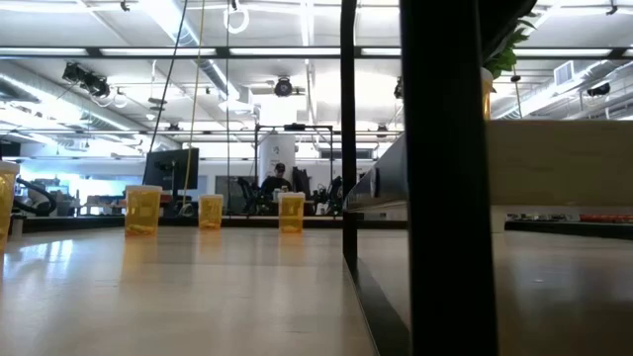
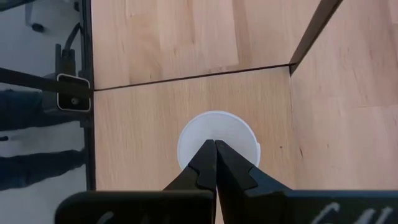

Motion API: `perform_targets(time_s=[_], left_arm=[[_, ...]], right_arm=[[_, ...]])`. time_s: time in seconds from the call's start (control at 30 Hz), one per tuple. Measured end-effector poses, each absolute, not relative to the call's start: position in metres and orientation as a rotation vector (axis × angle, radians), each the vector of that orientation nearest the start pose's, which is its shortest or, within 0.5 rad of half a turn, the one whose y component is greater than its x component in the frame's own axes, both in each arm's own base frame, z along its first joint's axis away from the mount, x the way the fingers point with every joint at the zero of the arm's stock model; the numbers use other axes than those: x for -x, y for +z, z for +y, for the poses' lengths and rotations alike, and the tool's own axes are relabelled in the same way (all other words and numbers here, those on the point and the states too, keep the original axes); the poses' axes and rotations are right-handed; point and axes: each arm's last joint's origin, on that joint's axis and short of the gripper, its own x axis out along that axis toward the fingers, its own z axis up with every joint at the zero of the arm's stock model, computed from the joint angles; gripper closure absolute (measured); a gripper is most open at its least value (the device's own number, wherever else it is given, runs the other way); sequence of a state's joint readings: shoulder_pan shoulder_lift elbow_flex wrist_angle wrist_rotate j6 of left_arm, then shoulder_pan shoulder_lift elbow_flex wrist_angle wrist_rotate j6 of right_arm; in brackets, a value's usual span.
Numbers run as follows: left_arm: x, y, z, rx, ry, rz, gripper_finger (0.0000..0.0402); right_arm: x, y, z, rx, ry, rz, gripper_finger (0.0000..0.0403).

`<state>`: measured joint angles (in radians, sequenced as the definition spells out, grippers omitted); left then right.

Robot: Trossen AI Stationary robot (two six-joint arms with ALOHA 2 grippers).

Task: Pick and place medicine bottles onto shelf by color
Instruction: Put the orange pill bottle on the shelf

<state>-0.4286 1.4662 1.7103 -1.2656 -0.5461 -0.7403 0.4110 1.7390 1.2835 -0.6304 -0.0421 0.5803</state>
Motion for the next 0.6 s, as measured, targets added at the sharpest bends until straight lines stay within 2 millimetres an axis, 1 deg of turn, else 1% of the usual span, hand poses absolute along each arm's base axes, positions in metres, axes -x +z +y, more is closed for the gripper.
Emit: perform_targets(time_s=[0.13, 0.23, 0.47, 0.6], left_arm=[[-0.246, 0.405, -0.096, 0.21, 0.423, 0.797, 0.0394], [-0.246, 0.405, -0.096, 0.211, 0.423, 0.797, 0.0398], [-0.246, 0.405, -0.096, 0.217, 0.425, 0.795, 0.0394], [-0.246, 0.405, -0.096, 0.216, 0.425, 0.796, 0.0398]], right_arm=[[-0.322, 0.212, 0.141, -0.366, 0.069, 1.157, 0.0398], [-0.319, 0.206, 0.144, -0.358, 0.065, 1.138, 0.0398], [-0.322, 0.209, 0.143, -0.369, 0.05, 1.098, 0.0398], [-0.325, 0.222, 0.143, -0.36, 0.056, 1.08, 0.0398]])
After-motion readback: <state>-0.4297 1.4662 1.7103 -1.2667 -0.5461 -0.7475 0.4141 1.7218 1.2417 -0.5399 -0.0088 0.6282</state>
